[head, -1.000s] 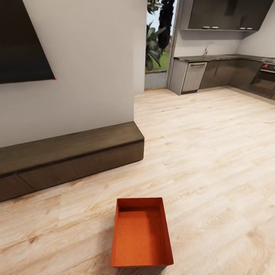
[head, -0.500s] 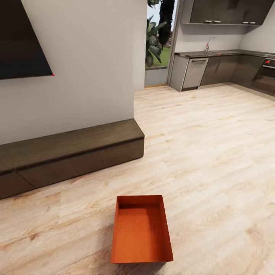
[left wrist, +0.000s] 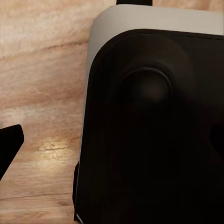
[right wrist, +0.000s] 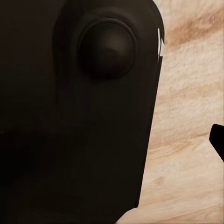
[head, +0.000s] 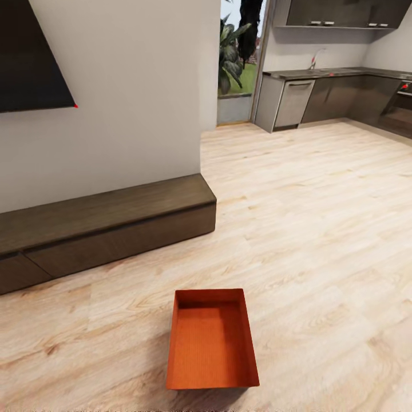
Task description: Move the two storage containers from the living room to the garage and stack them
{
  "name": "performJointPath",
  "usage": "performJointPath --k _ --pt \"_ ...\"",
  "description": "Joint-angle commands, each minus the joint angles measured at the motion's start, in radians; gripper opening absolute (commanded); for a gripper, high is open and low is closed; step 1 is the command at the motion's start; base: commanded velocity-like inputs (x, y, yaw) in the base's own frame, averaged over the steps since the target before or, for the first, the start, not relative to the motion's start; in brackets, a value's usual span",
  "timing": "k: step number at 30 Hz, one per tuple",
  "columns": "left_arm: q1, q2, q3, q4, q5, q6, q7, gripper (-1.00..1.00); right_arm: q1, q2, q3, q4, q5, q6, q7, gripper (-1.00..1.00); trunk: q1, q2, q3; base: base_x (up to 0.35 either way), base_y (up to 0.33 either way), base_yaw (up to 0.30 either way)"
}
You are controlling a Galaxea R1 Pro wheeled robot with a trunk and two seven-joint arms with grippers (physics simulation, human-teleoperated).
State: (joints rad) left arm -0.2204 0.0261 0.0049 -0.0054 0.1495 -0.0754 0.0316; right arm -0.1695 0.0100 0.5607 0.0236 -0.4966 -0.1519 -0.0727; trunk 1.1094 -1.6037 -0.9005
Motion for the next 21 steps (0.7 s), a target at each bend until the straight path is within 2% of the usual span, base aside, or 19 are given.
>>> performJointPath --k 1,21 --pt "0.0 0.0 0.0 0.001 0.007 -0.003 0.001 1.0 -0.001 0.001 0.008 0.002 -0.008 -0.005 -0.001 1.0 0.0 0.0 -0.002 0.0 0.0 0.0" --pt "0.0 0.0 0.0 0.001 0.007 -0.003 0.001 1.0 -0.001 0.001 0.008 0.002 -0.008 -0.005 -0.002 1.0 0.0 0.0 -0.034 0.0 0.0 0.0"
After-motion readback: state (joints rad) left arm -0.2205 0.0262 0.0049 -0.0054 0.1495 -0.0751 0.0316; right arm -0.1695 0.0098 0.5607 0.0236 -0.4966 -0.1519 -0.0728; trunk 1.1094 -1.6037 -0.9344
